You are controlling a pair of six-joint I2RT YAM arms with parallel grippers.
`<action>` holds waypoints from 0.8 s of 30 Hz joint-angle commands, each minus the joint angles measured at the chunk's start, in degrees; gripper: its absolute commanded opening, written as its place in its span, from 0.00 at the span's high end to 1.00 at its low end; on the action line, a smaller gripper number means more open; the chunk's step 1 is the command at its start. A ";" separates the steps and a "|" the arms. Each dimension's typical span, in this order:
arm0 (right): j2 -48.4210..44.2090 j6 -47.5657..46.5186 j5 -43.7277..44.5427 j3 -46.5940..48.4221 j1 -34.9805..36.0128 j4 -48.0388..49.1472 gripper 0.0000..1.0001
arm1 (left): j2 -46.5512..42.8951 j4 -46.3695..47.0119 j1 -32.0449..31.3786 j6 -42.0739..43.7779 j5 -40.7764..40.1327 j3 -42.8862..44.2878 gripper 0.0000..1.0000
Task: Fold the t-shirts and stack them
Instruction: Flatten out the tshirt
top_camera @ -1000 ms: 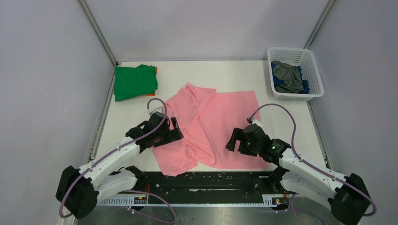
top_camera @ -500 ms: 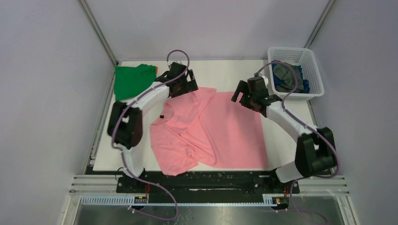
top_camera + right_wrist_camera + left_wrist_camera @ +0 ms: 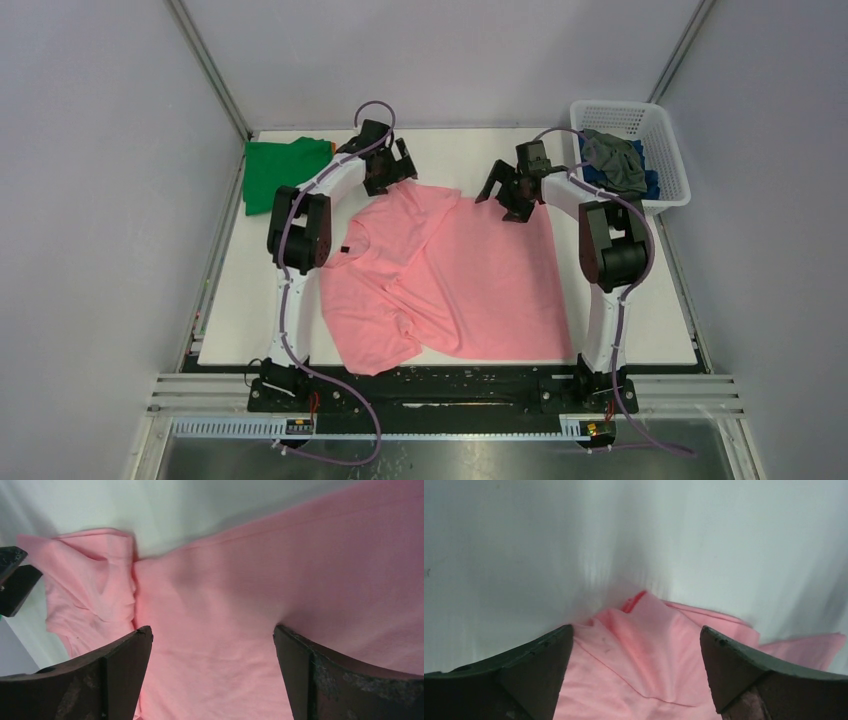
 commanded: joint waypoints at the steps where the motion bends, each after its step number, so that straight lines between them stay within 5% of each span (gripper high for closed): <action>1: 1.09 0.88 -1.40 1.81 -1.27 -2.91 0.00 | 3.44 -5.98 1.00 0.42 -3.62 2.80 0.01; 8: 1.82 3.24 -3.36 -1.71 -4.96 -2.86 0.00 | 1.21 -7.81 2.64 2.21 -9.63 -1.30 0.01; 24: -2.44 6.33 -1.82 -4.01 -9.64 -1.73 0.01 | -8.15 -5.10 7.72 -1.61 -9.85 -13.17 0.01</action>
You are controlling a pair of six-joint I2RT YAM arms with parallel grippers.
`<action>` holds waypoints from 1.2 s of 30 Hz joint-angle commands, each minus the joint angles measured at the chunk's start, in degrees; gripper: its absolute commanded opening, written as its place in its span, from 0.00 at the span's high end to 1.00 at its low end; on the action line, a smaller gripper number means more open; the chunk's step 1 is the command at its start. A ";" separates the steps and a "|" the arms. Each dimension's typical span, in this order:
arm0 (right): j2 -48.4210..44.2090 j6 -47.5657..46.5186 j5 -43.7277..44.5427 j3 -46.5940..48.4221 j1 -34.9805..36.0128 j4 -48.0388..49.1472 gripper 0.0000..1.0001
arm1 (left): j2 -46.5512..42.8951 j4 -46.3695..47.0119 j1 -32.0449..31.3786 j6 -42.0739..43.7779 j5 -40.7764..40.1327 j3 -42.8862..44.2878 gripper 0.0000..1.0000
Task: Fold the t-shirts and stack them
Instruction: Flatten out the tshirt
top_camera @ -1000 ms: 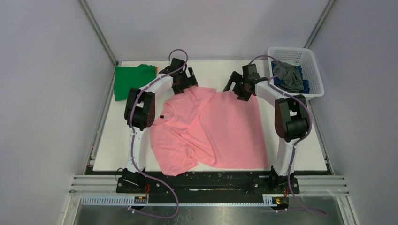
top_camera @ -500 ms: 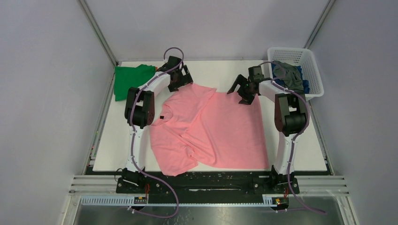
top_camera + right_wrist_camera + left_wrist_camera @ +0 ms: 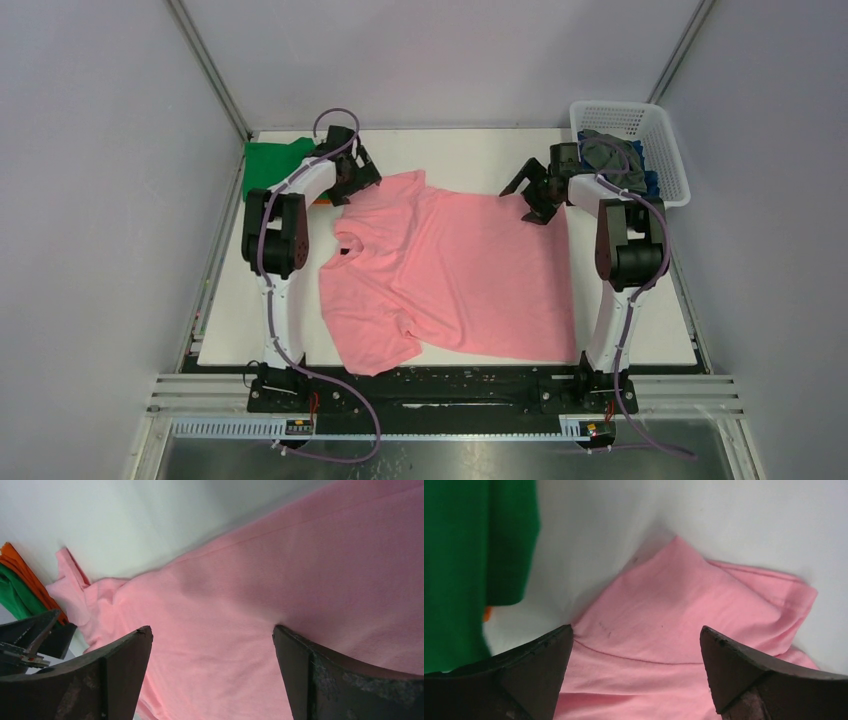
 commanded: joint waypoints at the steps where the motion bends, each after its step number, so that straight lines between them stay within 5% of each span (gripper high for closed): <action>1: -2.15 -0.17 3.72 0.33 -0.43 -3.63 0.01 | -3.27 -3.54 0.34 -1.80 -3.65 -3.36 0.01; 11: -10.46 -10.51 4.34 2.56 1.45 -7.90 0.00 | -12.39 -5.14 -1.48 -0.28 -1.88 -0.68 0.01; 23: -31.58 -8.85 8.44 -31.21 12.94 -4.85 0.01 | -32.12 4.24 -14.57 -2.17 3.20 -35.55 0.01; 28: -31.70 -7.91 8.60 -35.68 13.18 -3.23 0.01 | -30.94 11.56 -15.75 -4.06 7.67 -41.06 0.01; 36: -22.16 -9.61 14.20 -27.40 12.84 -5.86 0.01 | -17.59 6.58 -14.14 -2.58 5.62 -30.48 0.01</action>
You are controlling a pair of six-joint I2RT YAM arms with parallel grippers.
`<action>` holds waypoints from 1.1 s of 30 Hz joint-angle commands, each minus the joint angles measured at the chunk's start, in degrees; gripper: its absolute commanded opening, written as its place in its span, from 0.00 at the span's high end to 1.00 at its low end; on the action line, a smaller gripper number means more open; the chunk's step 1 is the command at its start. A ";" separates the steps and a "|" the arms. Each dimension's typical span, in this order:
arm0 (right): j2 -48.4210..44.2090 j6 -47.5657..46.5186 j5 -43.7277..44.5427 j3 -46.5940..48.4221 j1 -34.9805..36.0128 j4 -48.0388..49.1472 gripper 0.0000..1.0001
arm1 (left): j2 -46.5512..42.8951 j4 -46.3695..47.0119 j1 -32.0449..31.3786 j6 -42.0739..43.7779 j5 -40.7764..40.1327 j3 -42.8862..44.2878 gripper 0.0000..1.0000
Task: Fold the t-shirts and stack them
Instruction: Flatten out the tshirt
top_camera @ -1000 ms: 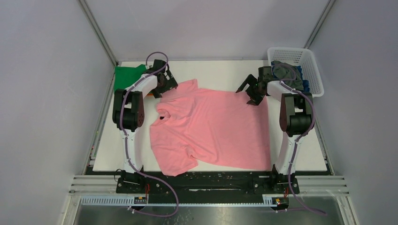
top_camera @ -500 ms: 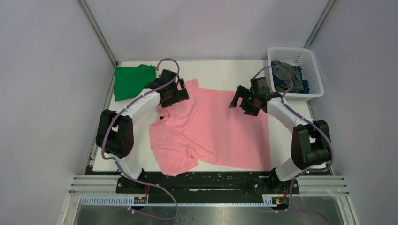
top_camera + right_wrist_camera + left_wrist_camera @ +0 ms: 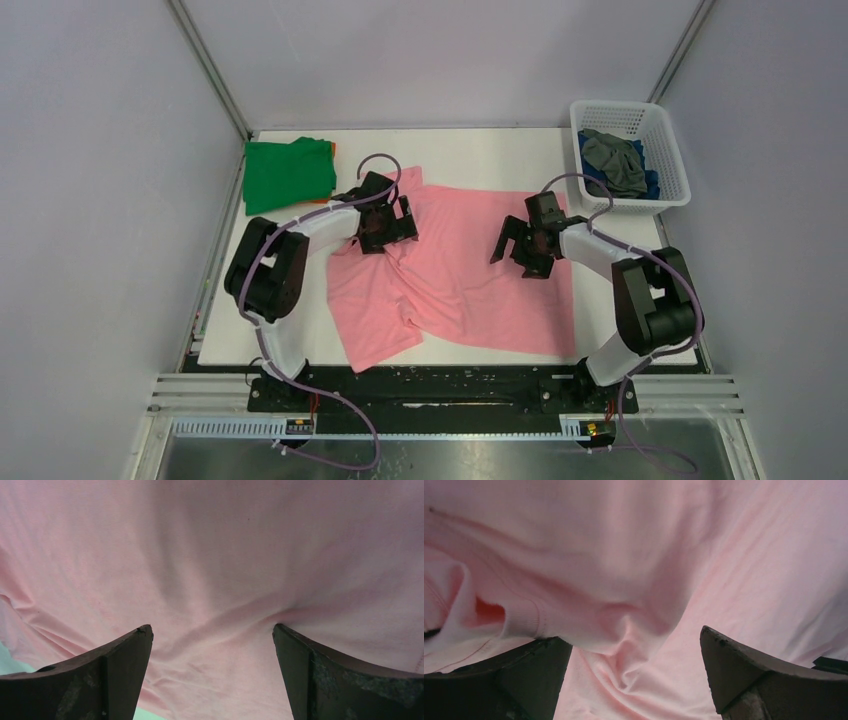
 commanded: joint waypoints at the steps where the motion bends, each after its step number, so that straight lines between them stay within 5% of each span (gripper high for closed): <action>1: 6.34 -1.77 5.84 5.51 -0.34 -1.98 0.02 | 7.44 1.05 1.99 0.36 0.29 5.27 0.01; 9: 17.01 -3.06 4.00 22.46 -4.16 -5.18 0.02 | 14.85 -3.18 6.09 2.17 2.96 19.16 0.01; 14: 10.41 -4.66 3.68 25.20 -4.18 -5.92 0.02 | 6.76 -4.69 5.51 4.72 1.72 20.93 0.01; 23: -18.07 -1.16 6.66 -0.28 -4.28 -3.95 0.02 | -23.71 -3.47 -0.32 -1.39 -6.00 -8.83 0.01; 27: -31.32 1.88 8.94 -13.86 -4.37 1.45 0.02 | -35.69 -10.16 -1.81 -7.96 -10.35 -21.91 0.01; 33: -39.06 2.70 12.87 -17.24 -4.46 1.66 0.02 | -46.58 -20.44 -6.95 -14.34 -12.76 -31.64 0.04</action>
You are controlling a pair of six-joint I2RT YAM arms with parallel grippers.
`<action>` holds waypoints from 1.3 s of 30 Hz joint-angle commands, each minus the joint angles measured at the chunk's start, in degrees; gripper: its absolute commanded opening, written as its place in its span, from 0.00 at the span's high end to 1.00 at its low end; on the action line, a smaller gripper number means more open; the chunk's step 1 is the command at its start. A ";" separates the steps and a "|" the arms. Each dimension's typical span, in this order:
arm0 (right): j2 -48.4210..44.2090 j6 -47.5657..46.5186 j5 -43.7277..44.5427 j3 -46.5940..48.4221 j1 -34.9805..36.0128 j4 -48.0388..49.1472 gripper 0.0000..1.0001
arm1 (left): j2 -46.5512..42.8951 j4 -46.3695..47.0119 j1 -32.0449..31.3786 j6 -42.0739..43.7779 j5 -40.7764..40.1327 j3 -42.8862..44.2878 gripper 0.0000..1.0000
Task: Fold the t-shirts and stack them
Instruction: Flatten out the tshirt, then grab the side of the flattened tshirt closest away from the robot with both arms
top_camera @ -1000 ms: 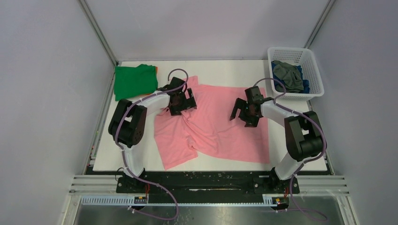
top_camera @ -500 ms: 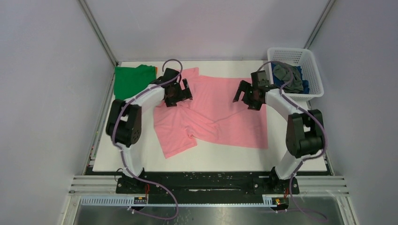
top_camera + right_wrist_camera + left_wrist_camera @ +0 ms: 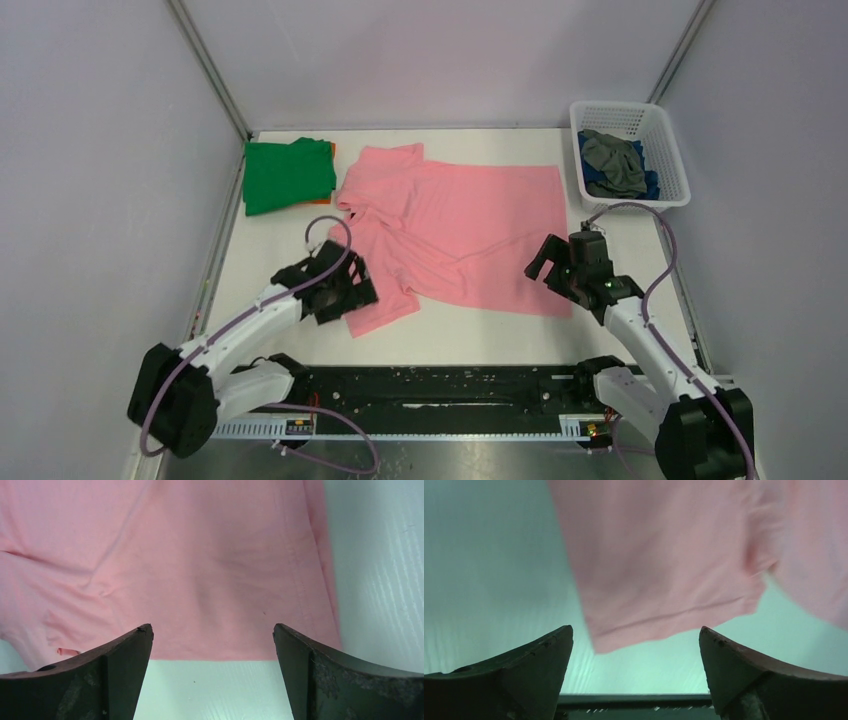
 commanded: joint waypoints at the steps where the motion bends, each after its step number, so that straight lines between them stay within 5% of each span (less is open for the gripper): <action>1: -3.06 1.58 2.83 0.68 -0.14 3.48 0.02 | -5.56 -7.56 -3.25 -6.79 -4.84 -4.27 0.07; 6: -0.75 1.60 1.74 1.02 -0.12 3.41 0.02 | -5.01 -6.28 -3.75 -8.14 -4.16 -7.01 0.35; 23: 3.94 0.99 2.95 2.39 -0.14 2.56 0.02 | 5.32 2.01 -8.37 -10.67 -0.46 -8.04 0.66; 27: 4.39 0.82 3.49 2.60 -0.14 2.53 0.02 | 6.87 2.58 -9.80 -10.63 -1.18 -7.39 1.00; 39: -5.84 7.98 12.10 -3.32 -0.62 -7.41 0.02 | -7.38 -12.04 -17.17 -17.68 -2.14 -9.23 1.00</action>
